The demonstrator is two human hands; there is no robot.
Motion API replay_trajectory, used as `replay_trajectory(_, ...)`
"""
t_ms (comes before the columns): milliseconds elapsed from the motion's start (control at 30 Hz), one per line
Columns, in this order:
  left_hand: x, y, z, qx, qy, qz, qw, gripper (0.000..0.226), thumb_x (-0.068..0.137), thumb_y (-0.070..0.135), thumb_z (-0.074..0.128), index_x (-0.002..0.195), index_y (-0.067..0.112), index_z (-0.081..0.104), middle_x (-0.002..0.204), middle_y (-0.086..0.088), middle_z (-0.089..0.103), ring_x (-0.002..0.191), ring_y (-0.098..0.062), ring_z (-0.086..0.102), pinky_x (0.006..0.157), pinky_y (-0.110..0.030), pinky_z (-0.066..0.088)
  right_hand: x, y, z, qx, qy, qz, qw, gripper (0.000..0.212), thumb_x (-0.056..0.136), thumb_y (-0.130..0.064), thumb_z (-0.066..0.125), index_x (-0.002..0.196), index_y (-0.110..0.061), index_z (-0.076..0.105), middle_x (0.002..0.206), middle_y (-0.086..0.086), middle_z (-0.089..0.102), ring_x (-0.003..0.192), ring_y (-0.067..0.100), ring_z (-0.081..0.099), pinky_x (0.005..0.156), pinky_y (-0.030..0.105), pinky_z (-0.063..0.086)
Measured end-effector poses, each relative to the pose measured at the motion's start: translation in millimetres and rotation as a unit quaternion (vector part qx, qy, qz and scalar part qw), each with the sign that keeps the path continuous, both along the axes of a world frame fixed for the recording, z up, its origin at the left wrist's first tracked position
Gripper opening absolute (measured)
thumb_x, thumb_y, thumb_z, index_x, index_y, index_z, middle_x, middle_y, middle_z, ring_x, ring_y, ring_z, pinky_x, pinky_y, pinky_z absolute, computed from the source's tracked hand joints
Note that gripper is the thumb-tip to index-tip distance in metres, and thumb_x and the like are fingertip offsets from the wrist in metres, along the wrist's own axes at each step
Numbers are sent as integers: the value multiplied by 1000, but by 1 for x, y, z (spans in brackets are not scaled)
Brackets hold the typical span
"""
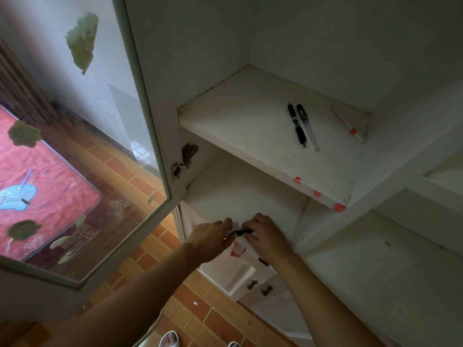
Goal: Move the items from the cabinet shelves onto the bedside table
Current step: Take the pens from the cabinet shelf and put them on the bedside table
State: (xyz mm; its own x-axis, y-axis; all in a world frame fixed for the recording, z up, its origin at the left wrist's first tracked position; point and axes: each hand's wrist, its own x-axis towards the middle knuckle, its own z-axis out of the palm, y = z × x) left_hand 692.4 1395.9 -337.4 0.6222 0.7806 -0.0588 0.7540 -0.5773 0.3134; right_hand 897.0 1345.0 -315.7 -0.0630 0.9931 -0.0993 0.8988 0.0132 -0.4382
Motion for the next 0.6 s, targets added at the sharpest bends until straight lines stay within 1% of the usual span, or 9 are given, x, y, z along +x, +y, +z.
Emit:
replay_trajectory(100,0,0,-1,17,5,-9,1000,25,103,55,37,108,30,41,93,6,65,60,-9,48,51,-22,29,0,-3,1,-4,-3,1,1000,35,104,-33,60,138,-23,64,126,-4,56,116,13,51,97,29,50)
replay_trajectory(200,-2,-1,0,30,8,-18,999,28,103,57,35,107,31,43,91,8,64,56,-8,45,50,-21,27,0,-6,3,-1,4,2,1000,36,104,-33,60,138,-23,64,126,-3,57,115,14,51,95,28,48)
replay_trajectory(333,-8,-2,10,40,11,-16,999,28,104,56,33,106,30,44,86,9,59,58,-9,48,53,-25,35,1,-9,10,9,8,7,1000,38,103,-32,61,141,-24,61,129,-5,57,117,12,51,98,28,48)
replay_trajectory(467,-17,-3,25,40,-3,-10,999,24,105,53,35,105,30,44,85,10,55,59,-10,49,55,-25,39,0,-9,22,20,10,9,1000,41,104,-33,59,145,-26,57,133,-7,54,121,10,49,101,29,48)
replay_trajectory(600,-26,-4,45,32,-18,5,999,18,105,49,38,104,32,42,86,11,54,61,-8,49,53,-21,31,-7,-6,42,31,20,11,999,44,104,-36,59,147,-27,54,136,-8,53,123,9,48,104,30,48)
